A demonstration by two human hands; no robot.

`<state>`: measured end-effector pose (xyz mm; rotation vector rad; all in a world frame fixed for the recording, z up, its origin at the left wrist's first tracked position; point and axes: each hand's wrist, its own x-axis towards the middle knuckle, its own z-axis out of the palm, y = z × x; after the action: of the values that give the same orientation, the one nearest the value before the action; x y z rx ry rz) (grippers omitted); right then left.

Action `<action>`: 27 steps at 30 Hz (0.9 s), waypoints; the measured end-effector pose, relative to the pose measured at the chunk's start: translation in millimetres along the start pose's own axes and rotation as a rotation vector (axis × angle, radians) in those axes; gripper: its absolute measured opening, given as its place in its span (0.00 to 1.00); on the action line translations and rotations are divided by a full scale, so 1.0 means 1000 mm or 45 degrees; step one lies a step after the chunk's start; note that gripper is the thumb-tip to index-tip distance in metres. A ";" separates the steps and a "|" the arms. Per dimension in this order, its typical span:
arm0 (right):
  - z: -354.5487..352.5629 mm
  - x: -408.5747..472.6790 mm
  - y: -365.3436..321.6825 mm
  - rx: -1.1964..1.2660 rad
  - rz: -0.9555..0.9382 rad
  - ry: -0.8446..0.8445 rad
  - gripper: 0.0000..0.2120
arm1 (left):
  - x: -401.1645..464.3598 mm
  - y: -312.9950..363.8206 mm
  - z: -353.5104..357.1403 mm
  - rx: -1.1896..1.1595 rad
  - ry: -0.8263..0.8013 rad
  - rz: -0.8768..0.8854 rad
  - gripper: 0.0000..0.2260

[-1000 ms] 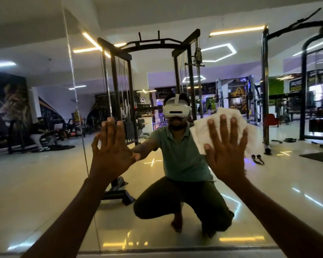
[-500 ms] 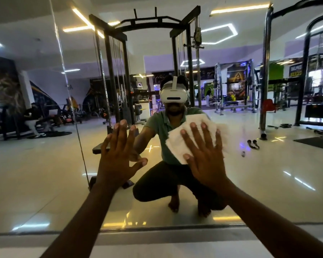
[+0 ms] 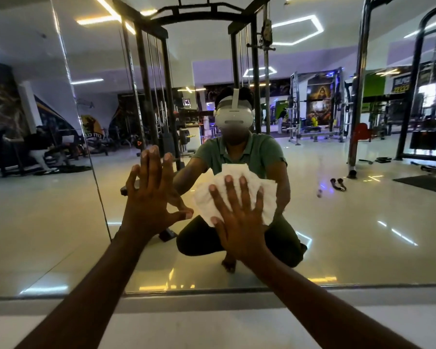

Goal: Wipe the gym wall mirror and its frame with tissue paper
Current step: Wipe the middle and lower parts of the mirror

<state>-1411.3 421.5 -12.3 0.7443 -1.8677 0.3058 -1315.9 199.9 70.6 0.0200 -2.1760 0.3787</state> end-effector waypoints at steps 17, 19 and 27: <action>0.011 -0.069 0.037 -0.018 0.102 0.013 0.34 | -0.028 0.083 0.031 -0.011 -0.036 -0.137 0.60; 0.006 -0.085 0.068 0.033 -0.033 -0.003 0.33 | -0.029 0.083 0.029 -0.004 -0.015 -0.127 0.59; -0.021 -0.157 0.157 -0.003 0.795 0.013 0.37 | -0.037 0.075 0.015 -0.003 -0.059 -0.067 0.60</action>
<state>-1453.5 608.8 -125.7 0.1352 -2.0531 0.6969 -1316.6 262.3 13.2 0.0855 -2.2172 0.3483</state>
